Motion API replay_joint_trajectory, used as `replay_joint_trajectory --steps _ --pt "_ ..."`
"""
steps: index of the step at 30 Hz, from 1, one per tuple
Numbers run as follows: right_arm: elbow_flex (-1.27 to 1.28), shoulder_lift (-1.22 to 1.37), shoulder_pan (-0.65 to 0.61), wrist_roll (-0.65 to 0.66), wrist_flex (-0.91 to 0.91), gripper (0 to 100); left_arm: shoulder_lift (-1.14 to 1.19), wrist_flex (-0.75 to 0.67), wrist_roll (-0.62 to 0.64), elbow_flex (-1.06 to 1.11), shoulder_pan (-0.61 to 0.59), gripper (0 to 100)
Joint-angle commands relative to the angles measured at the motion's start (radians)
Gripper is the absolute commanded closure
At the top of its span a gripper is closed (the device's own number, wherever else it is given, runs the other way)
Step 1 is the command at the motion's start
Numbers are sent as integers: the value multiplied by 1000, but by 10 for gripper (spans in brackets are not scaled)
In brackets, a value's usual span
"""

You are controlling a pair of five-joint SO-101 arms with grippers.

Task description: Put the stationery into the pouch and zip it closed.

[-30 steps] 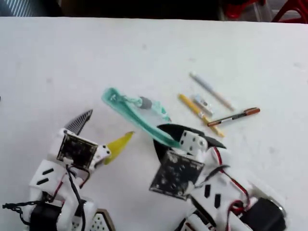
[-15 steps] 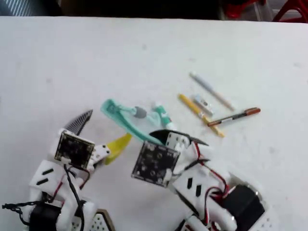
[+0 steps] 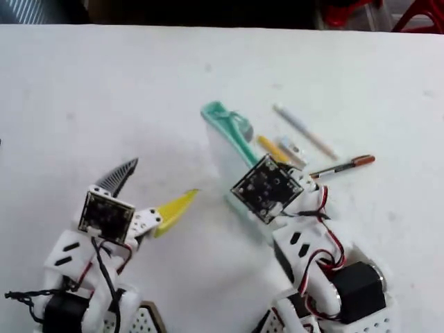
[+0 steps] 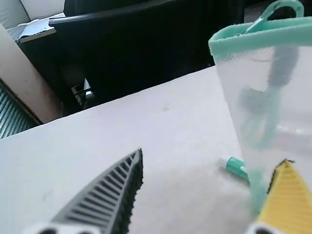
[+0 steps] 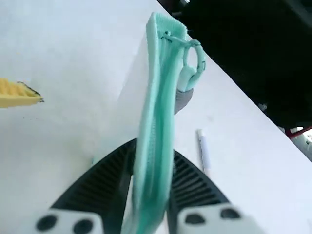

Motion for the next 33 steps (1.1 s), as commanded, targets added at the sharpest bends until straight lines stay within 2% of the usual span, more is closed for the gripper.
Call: replay_joint_trajectory --steps 1,6,8,12,17,20,26,33 --pt "28 12 54 31 53 957 -7 -61 37 -3 58 600" --pt "25 12 131 98 111 775 -7 -57 35 5 65 600" --pt "-3 12 153 98 136 740 -7 -60 37 20 68 600" --pt "-124 21 143 98 189 762 -7 -63 37 41 68 600" --pt "-212 33 48 95 188 790 -7 -58 37 44 68 600" --pt "-258 113 44 78 194 789 -7 -58 38 44 68 600" --pt "-376 300 67 41 263 711 -7 -58 38 46 68 600" --pt "-626 386 74 100 383 709 -7 -58 38 48 68 600"
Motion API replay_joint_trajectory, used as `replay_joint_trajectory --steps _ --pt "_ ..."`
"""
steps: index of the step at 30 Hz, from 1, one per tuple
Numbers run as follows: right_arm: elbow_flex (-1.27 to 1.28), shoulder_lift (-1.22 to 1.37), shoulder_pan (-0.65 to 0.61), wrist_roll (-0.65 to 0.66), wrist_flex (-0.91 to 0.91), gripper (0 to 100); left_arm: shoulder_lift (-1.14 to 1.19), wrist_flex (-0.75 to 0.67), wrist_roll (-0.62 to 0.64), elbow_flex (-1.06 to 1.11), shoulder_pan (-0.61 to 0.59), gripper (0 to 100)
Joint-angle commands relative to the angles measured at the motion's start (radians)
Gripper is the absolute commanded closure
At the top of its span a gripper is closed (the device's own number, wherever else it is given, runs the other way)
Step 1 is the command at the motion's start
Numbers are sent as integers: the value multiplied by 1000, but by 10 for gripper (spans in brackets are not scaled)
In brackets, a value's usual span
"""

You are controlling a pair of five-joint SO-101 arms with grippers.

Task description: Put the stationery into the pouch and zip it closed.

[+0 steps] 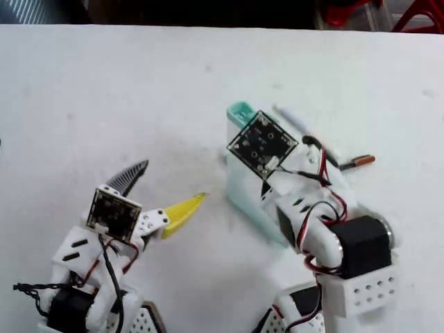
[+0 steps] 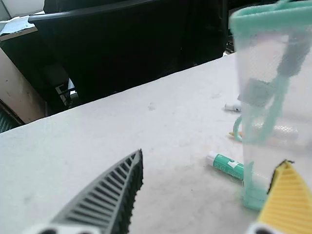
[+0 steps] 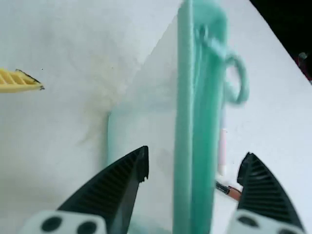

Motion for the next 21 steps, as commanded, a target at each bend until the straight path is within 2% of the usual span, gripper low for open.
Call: replay_joint_trajectory --steps 1,7,12,15,17,21 --pt "-141 61 13 26 48 709 -7 -28 12 -2 16 600" --pt "-207 246 5 64 62 730 -7 -9 12 -2 16 600" --pt "-210 334 15 74 67 980 -7 5 9 0 16 600" --pt "-238 332 15 80 67 959 -7 -6 8 21 16 600" --pt "-276 334 24 189 67 985 -7 -6 8 25 18 600" --pt "-287 331 44 525 68 981 -7 -6 8 17 18 598"
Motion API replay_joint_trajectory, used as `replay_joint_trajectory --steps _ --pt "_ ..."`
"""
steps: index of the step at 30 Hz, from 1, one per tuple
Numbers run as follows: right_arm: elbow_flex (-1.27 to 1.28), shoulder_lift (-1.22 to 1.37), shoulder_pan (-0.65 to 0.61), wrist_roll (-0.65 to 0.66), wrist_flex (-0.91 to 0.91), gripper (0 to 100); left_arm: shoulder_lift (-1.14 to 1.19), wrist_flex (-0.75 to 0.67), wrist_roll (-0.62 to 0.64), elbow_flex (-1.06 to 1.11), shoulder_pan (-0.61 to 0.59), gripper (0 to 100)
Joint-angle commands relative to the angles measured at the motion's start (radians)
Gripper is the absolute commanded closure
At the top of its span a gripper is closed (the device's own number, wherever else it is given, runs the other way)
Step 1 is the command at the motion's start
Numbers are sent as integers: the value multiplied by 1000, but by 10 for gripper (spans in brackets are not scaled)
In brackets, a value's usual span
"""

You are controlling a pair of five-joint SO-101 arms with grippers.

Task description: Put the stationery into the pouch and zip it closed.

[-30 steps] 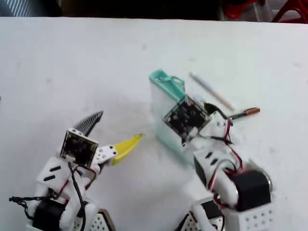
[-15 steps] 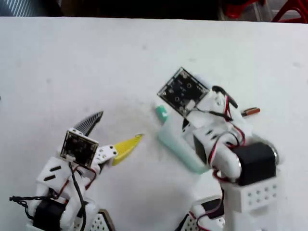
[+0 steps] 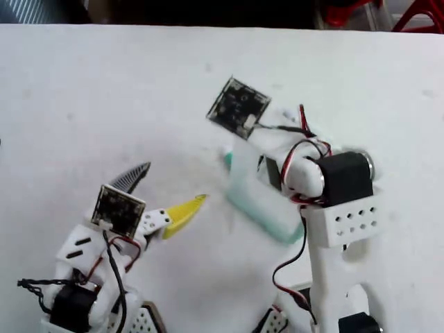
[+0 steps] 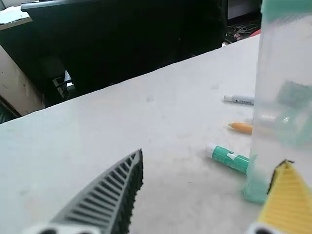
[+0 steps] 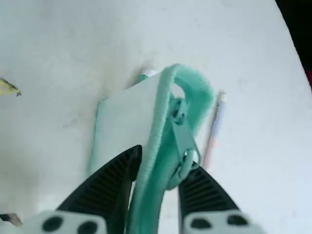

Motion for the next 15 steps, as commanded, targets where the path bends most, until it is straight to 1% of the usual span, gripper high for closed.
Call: replay_joint_trajectory --steps 1,4,6,9,11,15 --pt "-46 -10 25 293 24 981 -7 -8 8 -15 18 597" --pt "-54 -10 12 436 24 981 -7 -8 8 -15 54 596" --pt "-71 -10 -12 491 24 981 -8 -8 8 -17 91 596" --pt "-109 -10 -51 526 24 981 -8 20 12 -69 143 559" --pt "-149 -12 -82 525 25 981 -8 51 14 -135 176 539" --pt "-209 -31 -139 523 31 981 -8 63 14 -216 220 539"
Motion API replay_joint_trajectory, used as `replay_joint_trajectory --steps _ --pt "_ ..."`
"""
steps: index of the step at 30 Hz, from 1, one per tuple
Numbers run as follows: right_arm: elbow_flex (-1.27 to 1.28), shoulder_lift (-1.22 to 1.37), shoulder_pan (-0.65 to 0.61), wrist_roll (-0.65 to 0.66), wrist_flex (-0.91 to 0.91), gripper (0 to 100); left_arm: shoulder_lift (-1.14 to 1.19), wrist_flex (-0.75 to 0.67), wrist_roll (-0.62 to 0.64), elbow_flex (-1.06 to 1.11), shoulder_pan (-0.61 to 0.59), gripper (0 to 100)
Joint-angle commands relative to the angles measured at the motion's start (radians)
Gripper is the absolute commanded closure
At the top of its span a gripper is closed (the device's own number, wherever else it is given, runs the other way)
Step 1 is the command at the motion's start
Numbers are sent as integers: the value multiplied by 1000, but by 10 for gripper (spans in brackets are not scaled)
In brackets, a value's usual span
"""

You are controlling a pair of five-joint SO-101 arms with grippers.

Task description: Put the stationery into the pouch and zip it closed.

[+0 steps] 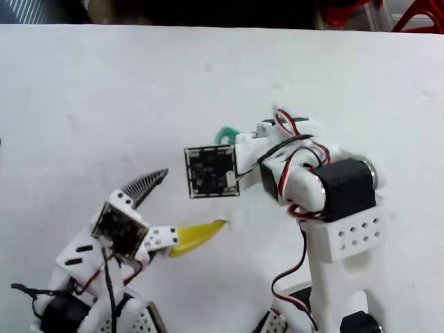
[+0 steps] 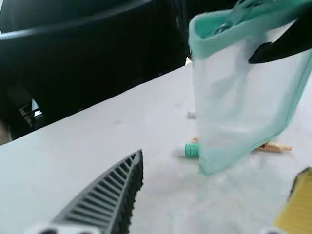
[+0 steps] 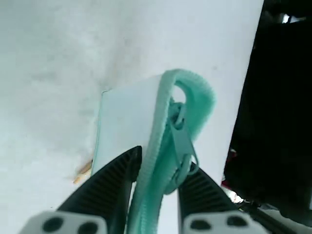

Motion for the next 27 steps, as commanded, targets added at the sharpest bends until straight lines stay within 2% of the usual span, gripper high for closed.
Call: replay_joint_trajectory --steps 1,7,13,17,23,27 --pt "-66 -47 -62 11 27 981 -8 8 14 -114 45 539" --pt "46 -171 -166 5 28 981 -8 5 6 -121 -2 535" --pt "120 -315 -354 -15 28 981 -8 -28 5 -115 -4 535" --pt "135 -329 -420 -31 28 981 -8 -21 -17 -114 7 537" --pt "135 -328 -518 -64 27 981 -8 12 -28 -114 93 539" --pt "132 -326 -521 -64 24 981 -8 69 -29 -114 170 539"
